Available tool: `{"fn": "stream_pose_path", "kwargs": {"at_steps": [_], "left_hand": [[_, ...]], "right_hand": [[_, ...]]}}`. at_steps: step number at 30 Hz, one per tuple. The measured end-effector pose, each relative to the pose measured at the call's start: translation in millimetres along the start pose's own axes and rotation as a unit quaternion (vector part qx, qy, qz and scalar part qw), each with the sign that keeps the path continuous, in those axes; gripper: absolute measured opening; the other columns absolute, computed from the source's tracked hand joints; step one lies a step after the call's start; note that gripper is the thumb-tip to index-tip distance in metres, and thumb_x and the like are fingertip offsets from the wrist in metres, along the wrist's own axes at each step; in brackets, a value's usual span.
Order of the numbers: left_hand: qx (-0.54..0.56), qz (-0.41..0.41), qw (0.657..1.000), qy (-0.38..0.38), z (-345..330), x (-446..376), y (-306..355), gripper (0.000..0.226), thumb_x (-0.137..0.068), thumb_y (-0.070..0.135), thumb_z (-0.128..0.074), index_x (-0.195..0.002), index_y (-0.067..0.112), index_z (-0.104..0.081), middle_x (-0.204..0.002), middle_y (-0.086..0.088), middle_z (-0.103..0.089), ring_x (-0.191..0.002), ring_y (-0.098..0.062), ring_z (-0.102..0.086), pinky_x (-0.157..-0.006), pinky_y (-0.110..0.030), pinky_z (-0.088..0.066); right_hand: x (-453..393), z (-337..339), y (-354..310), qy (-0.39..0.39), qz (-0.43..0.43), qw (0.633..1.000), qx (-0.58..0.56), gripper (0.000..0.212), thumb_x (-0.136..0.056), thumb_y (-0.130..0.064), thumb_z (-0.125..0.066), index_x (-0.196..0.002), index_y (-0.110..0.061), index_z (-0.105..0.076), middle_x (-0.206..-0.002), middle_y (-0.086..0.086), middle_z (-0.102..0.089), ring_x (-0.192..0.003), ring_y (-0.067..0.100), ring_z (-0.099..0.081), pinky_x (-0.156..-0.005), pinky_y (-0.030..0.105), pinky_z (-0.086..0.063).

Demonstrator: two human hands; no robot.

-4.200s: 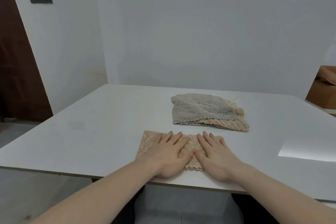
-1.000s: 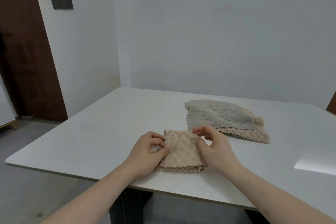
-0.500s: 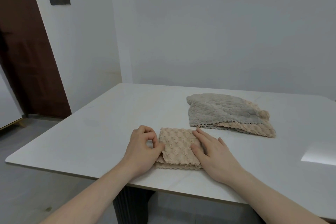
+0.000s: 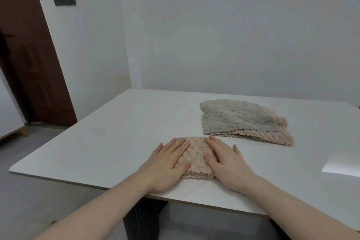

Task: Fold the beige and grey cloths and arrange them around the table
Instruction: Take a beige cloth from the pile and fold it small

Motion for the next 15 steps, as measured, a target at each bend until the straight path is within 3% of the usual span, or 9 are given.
{"fn": "stream_pose_path", "kwargs": {"at_steps": [5,9,15], "left_hand": [[-0.004,0.005,1.0,0.0,-2,0,-3,0.064,-0.104,0.054,-0.025,-0.161,0.038,-0.001,-0.167,0.023,0.009,-0.15,0.005,0.016,-0.127,-0.036,0.005],[-0.011,0.015,1.0,0.0,-2,1,-2,0.066,-0.104,0.051,-0.025,-0.162,0.033,0.001,-0.168,0.019,0.01,-0.151,0.004,0.015,-0.127,-0.035,0.007],[0.011,0.039,0.999,-0.007,-1,3,-2,0.066,-0.104,0.051,-0.021,-0.162,0.033,0.004,-0.167,0.02,0.011,-0.152,0.001,0.011,-0.127,-0.035,0.007]], "right_hand": [[-12,-2,-30,-0.014,0.017,1.0,0.016,0.057,-0.105,-0.033,-0.03,-0.16,-0.025,-0.016,-0.168,-0.01,-0.001,-0.154,0.008,0.004,-0.125,0.048,0.005],[-12,-15,-32,-0.063,0.003,0.995,0.072,0.059,-0.107,-0.04,-0.019,-0.161,-0.02,-0.008,-0.168,-0.006,0.002,-0.154,0.015,0.007,-0.124,0.052,0.004],[5,-9,-14,-0.088,0.011,0.992,0.085,0.061,-0.106,-0.048,-0.015,-0.16,-0.028,0.002,-0.167,-0.014,0.008,-0.152,0.003,0.013,-0.125,0.045,0.006]]}}
Point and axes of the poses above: each hand's wrist, its own x-axis away from the middle knuckle, its own z-axis out of the back of the hand, y = z × x, the point moved 2 cm from there along -x, towards the middle knuckle
